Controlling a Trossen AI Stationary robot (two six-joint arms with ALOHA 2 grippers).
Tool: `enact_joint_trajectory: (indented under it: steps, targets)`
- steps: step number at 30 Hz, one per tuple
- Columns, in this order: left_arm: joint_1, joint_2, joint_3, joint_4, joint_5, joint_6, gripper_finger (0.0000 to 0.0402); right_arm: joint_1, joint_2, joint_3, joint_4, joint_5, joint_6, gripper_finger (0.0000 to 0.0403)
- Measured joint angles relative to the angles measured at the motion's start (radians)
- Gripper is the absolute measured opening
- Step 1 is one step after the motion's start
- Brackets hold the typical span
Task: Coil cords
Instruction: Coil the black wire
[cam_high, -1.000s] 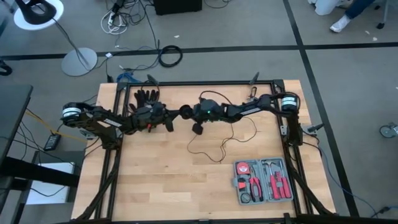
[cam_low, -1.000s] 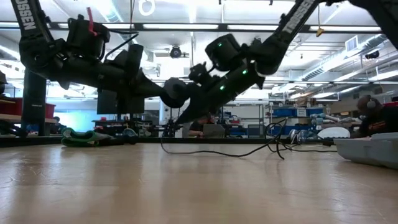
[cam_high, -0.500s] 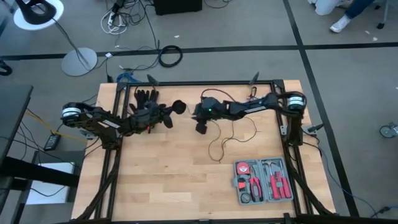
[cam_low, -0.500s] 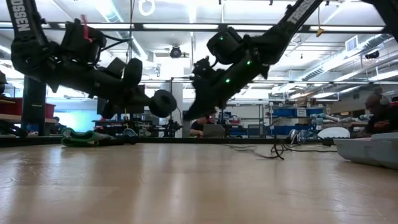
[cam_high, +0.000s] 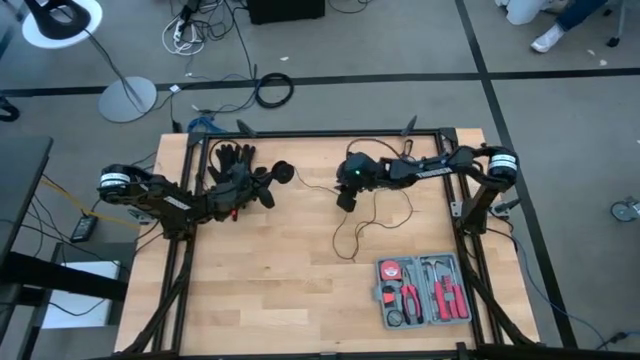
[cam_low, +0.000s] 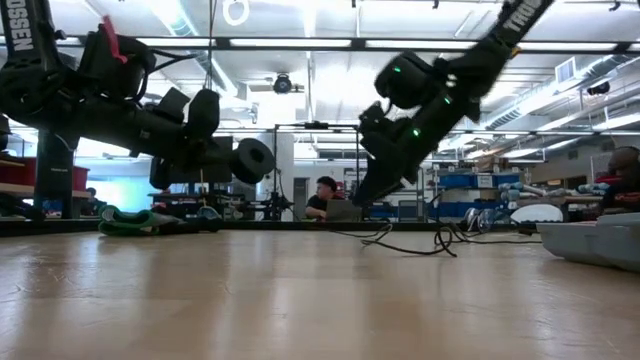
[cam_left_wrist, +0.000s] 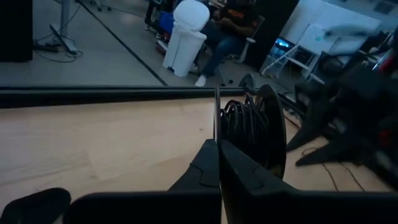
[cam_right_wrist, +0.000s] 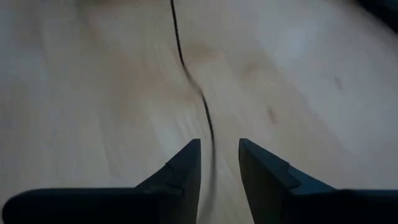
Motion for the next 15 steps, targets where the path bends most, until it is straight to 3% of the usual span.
enact_joint_trajectory:
  steps: [4,8,11,15]
  targets:
    - [-0.002,0.000,0.000,0.000,-0.007,0.001,0.0000,0.015,0.055,-0.138,0.402,0.001,0.094,0.0107]
    - [-0.002,0.000,0.001,0.004,-0.009,-0.001,0.0000,0.036,0.138,-0.175,0.703,-0.002,0.047,0.0111]
    - [-0.002,0.000,0.002,0.010,-0.008,-0.002,0.0000,0.043,0.176,-0.140,0.731,0.021,-0.020,0.0114]
    - [-0.002,0.000,0.002,0.023,-0.009,-0.004,0.0000,0.040,0.235,-0.064,0.620,0.072,-0.068,0.0116]
